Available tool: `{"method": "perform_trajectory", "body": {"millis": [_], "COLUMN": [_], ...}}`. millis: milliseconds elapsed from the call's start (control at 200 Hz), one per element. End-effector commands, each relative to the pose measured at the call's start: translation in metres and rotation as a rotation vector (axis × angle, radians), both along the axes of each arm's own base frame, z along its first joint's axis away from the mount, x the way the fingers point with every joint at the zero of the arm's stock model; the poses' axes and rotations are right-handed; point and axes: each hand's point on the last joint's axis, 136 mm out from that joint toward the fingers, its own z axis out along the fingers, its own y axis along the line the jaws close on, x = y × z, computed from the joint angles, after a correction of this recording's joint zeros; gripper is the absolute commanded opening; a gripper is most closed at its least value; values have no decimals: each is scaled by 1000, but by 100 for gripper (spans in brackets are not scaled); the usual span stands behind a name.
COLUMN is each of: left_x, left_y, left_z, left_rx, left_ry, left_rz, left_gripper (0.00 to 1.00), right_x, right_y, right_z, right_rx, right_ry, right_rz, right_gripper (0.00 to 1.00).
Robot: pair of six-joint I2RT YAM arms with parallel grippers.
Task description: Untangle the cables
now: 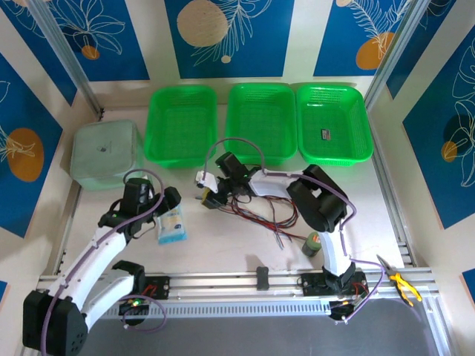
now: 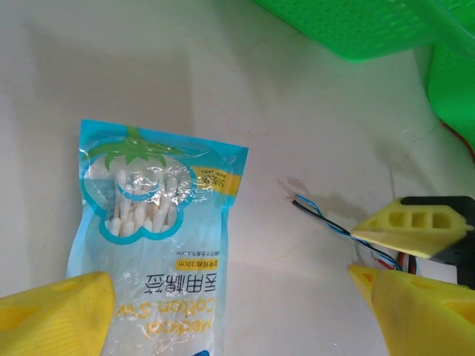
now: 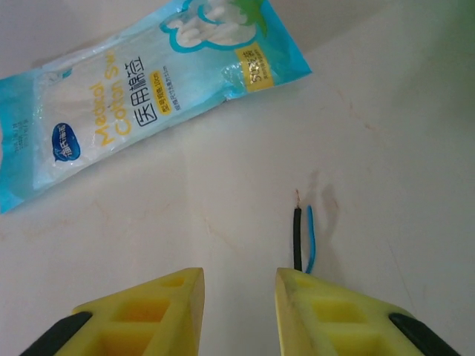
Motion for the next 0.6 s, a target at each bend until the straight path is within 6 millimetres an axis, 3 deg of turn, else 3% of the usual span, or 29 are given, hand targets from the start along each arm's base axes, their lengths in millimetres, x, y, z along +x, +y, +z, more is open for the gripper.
{"method": "perform_trajectory", "body": {"millis": [0,165,315,595], "left_x": [-9,-11,-7,-7], "left_y": [-3,-3,-9,-12], "left_z": [-3,-3,0,14], "left_rx": [-38,-47,-72,-71], "left_ry": [31,37,26,26], "left_rz": [-11,-11,-28,-58], "left_gripper": [89,87,78,73], "right_x": [-7,-9,-9,-14], "right_y": [-2,-6,-4,-2], "right_z": [-10,-29,-51,-43], "right_rx": [-82,-138,-202,-182], "right_ry": [3,43,10,-27], "right_rz": [42,24,13,24], "right_gripper": [32,31,30,2]}}
